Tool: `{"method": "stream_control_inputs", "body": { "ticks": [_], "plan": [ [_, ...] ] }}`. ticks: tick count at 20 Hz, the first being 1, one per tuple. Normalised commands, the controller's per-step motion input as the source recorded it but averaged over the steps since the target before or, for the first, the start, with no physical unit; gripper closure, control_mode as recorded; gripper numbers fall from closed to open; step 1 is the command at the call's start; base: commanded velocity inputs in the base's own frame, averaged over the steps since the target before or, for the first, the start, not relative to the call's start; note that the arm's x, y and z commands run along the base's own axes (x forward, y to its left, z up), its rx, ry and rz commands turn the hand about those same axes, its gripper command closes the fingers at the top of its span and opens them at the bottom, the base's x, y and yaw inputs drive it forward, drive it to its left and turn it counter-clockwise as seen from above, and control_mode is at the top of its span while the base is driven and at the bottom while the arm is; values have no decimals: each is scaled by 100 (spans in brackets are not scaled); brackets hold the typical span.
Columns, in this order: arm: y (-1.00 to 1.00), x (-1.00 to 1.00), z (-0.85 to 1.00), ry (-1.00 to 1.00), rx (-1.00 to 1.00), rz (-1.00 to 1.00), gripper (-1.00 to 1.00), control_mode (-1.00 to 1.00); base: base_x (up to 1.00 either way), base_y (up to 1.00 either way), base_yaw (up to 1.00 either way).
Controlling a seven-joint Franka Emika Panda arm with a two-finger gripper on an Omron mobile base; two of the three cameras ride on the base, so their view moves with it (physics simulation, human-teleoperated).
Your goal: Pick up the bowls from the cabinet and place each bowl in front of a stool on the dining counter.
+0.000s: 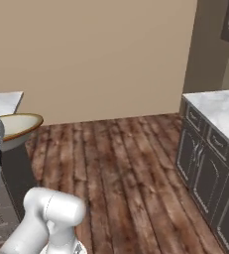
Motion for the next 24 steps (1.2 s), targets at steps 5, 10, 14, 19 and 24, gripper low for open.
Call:
{"method": "stream_control_inputs", "body": {
  "ticks": [5,10,14,19,24],
  "plan": [
    [0,0,0,0,0,0,100,100,100,-50,41],
    [0,0,0,0,0,0,100,100,100,-40,38],
    [0,0,0,0,0,0,100,100,100,-40,32],
    [0,0,0,0,0,0,100,100,100,-35,29],
    [0,0,0,0,0,0,100,100,100,-27,28]
  ]
}}
